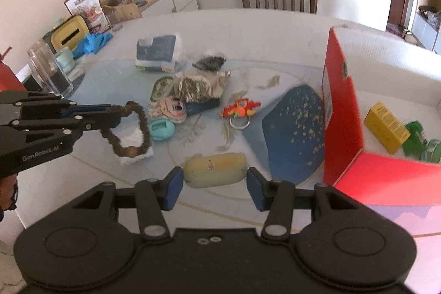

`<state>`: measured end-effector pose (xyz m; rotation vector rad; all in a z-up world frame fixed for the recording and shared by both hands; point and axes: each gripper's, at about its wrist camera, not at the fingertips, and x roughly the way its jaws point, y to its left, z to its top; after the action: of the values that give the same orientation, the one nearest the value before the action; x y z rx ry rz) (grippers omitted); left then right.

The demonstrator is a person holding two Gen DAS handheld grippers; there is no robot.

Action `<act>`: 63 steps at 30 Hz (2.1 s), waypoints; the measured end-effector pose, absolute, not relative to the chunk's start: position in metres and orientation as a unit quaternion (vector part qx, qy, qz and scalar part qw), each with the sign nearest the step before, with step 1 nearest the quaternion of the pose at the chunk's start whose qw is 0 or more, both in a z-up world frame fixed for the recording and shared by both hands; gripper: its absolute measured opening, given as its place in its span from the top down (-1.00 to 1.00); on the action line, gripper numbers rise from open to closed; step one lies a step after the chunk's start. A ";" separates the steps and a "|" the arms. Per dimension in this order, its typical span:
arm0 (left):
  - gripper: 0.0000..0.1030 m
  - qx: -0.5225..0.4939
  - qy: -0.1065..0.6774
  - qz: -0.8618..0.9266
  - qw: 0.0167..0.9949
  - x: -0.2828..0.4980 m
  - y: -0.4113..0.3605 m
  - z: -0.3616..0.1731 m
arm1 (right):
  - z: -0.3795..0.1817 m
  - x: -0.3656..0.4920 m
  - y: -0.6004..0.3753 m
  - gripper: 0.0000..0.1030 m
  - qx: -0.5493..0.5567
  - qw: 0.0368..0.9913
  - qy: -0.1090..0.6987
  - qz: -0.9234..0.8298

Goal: Organize objects
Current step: 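Grasp the brown braided rope ring with the left gripper and lift it, then carry the rope ring with the left gripper while the right carries the cream cylinder into the red box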

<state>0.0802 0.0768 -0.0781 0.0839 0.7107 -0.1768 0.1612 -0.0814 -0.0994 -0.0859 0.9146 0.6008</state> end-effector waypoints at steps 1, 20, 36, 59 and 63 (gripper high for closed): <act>0.86 0.040 0.345 -0.091 0.933 0.081 0.074 -0.074 | -0.095 0.161 -0.083 0.05 -0.043 0.854 0.433 0.286; 0.86 0.040 0.308 -0.176 0.934 0.143 -0.021 -0.013 | -0.037 0.202 -0.181 0.05 -0.051 0.884 0.384 0.260; 0.86 0.047 0.333 -0.258 0.906 0.213 -0.145 -0.009 | -0.052 0.263 -0.280 0.05 -0.074 0.894 0.388 0.211; 0.86 0.088 0.474 -0.240 0.843 0.285 -0.223 -0.099 | -0.118 0.344 -0.286 0.05 -0.102 0.847 0.477 0.212; 0.86 0.092 0.486 -0.233 0.837 0.292 -0.225 -0.106 | -0.127 0.347 -0.282 0.04 -0.111 0.837 0.492 0.212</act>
<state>0.2921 -0.2251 -0.1061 0.1943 1.0283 -0.4939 0.3472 -0.2818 -0.1268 -0.2352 1.0402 0.4490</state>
